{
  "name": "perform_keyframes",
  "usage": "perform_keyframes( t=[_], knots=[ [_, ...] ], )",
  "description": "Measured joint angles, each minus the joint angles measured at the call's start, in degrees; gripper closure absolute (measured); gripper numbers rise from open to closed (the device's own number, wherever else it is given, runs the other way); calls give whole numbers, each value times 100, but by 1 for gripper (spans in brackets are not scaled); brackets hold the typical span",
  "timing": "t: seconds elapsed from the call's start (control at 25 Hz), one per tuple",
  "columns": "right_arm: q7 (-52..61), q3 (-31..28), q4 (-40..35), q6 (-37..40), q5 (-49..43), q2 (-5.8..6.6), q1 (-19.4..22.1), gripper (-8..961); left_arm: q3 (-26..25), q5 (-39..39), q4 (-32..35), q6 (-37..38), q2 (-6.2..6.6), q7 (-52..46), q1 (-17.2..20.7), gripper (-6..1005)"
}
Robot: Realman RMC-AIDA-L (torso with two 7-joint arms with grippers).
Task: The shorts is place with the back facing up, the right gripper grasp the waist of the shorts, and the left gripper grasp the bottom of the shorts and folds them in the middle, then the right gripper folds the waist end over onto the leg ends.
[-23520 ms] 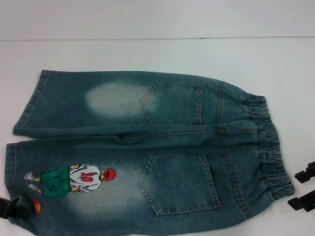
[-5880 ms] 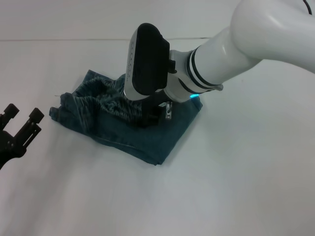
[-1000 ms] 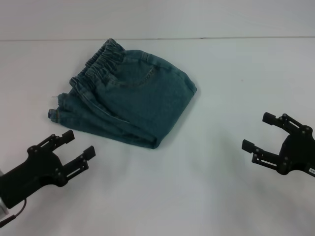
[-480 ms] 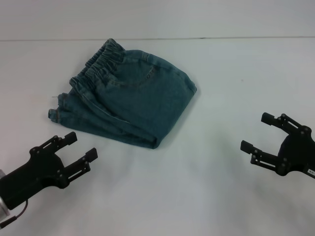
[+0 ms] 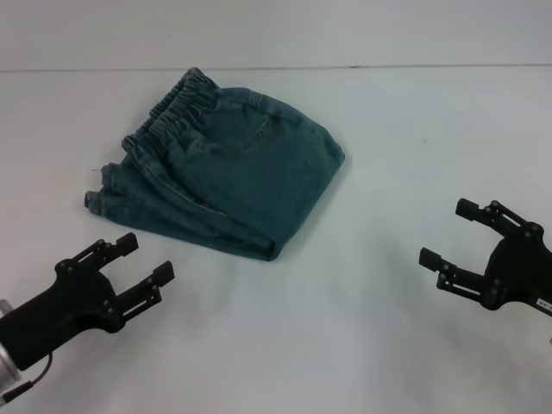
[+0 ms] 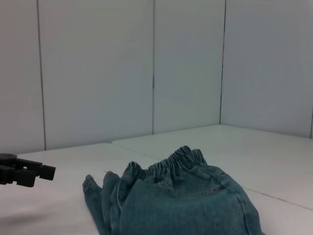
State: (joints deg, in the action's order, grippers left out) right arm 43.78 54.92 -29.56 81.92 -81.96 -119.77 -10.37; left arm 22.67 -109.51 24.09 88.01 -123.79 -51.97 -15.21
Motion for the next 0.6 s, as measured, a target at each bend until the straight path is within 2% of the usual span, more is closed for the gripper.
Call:
perform_keyframes(
  t=[0.6],
  knots=[
    [-50, -273, 154, 111, 14, -20, -21, 37, -58, 47, -28, 67, -5, 20, -6, 250]
  ],
)
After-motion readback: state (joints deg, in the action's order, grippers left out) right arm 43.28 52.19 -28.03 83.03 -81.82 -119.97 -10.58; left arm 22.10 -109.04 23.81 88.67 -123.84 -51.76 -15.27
